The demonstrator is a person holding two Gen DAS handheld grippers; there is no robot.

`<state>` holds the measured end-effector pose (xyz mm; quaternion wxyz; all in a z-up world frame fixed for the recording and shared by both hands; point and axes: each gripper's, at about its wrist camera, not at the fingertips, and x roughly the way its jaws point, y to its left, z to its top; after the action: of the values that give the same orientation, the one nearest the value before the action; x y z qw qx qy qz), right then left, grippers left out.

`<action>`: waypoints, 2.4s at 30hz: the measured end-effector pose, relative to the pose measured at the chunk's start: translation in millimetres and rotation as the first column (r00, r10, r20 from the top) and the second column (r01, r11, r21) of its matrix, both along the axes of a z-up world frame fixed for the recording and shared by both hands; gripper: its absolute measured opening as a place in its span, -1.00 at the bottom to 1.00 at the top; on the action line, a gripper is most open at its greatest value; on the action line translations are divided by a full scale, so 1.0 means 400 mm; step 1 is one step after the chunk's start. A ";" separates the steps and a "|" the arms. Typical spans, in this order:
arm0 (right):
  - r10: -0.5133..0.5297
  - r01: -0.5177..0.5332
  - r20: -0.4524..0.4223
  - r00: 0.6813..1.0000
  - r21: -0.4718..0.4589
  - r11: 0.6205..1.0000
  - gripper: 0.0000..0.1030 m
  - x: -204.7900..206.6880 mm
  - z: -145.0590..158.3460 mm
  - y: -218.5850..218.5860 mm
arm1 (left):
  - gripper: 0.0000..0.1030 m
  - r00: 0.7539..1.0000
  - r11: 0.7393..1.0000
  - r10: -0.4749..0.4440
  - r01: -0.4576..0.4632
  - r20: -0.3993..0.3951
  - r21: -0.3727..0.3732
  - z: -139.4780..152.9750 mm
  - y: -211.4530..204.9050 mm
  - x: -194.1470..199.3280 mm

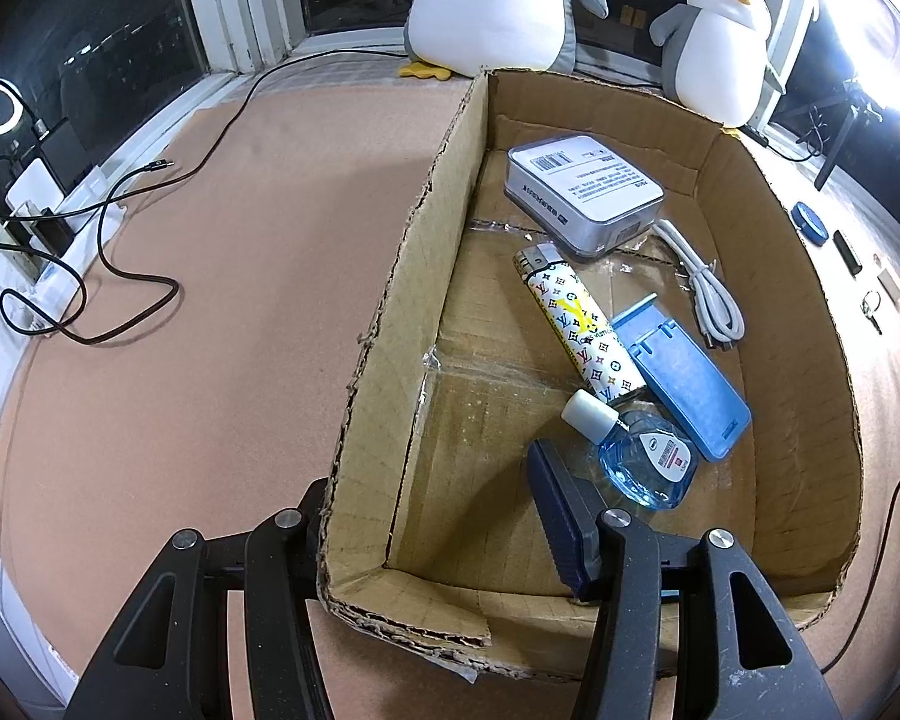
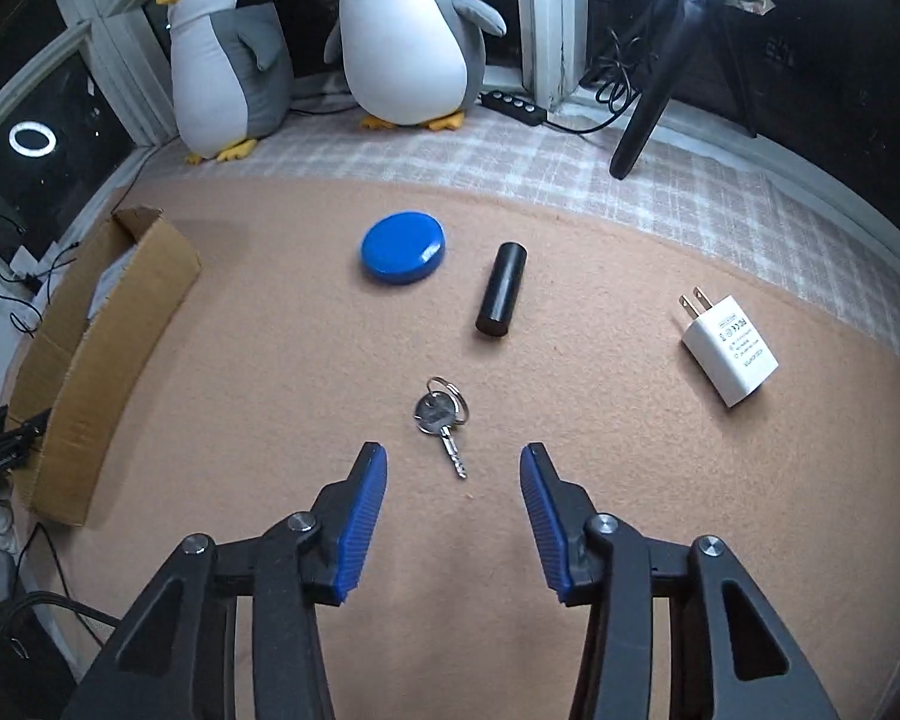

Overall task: Organize rigid objects
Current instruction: 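Move the right tool to the keys and close on them, then carry the keys with the right tool into the box and release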

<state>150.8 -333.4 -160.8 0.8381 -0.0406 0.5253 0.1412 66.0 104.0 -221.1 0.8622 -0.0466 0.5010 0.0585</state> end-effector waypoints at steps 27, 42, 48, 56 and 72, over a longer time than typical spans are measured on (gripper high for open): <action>0.067 -0.068 -0.059 0.996 -0.009 0.998 -0.70 0.089 -0.068 0.041 | 0.10 1.000 1.000 0.002 -0.002 -0.002 0.005 -0.001 -0.003 0.001; 0.045 -0.045 -0.020 0.999 0.024 0.999 -0.89 0.032 -0.022 0.059 | 0.10 1.000 1.000 0.005 -0.004 0.007 -0.013 -0.004 0.006 -0.005; 0.065 -0.068 0.034 0.997 0.090 0.994 -0.89 -0.010 0.055 0.116 | 0.10 1.000 0.999 0.007 -0.007 0.014 -0.031 -0.007 0.013 -0.008; 0.147 -0.163 0.091 0.985 0.192 0.968 -0.89 -0.051 0.142 0.265 | 0.10 1.000 0.999 0.008 -0.007 0.021 -0.048 -0.010 0.020 -0.011; 0.413 -0.420 0.078 0.907 0.236 0.876 -0.89 -0.143 0.127 0.600 | 0.10 1.000 0.999 0.011 -0.010 0.024 -0.054 -0.010 0.021 -0.012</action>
<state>93.6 -93.5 -110.0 0.7931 -0.0498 0.4719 0.3819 61.2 112.5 -225.2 0.8664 -0.0730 0.4915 0.0488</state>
